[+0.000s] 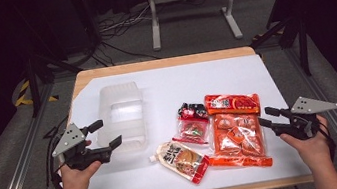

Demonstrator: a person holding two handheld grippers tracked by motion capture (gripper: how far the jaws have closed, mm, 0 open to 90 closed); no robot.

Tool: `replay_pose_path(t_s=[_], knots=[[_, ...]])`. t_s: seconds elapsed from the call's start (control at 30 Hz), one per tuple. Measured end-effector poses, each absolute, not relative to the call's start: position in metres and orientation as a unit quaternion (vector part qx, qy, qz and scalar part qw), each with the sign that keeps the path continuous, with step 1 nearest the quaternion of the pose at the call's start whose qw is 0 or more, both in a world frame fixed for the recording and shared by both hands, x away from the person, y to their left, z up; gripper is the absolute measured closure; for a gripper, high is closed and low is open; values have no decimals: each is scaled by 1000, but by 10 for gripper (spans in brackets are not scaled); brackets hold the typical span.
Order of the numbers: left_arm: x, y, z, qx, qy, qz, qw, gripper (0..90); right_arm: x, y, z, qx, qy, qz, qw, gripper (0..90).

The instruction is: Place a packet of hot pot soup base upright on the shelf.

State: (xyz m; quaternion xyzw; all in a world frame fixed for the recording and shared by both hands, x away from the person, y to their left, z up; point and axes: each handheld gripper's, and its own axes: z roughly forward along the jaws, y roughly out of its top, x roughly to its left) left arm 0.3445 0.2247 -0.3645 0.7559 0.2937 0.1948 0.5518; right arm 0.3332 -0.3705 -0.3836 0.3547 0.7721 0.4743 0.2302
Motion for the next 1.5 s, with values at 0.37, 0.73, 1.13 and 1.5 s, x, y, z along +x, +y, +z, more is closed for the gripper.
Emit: replay_pose_path(t_s=[0.37, 0.73, 1.13, 1.5], knots=[[349, 225, -365, 755, 298, 189, 553, 171, 359, -372, -366, 359, 770, 475, 230, 437], [353, 220, -371, 760, 293, 181, 551, 170, 386, -374, -350, 366, 753, 491, 240, 391], [352, 219, -372, 759, 295, 177, 553, 170, 416, -389, -378, 406, 749, 477, 216, 284], [353, 218, -376, 761, 294, 174, 551, 168, 436, -393, -414, 449, 757, 441, 175, 229]])
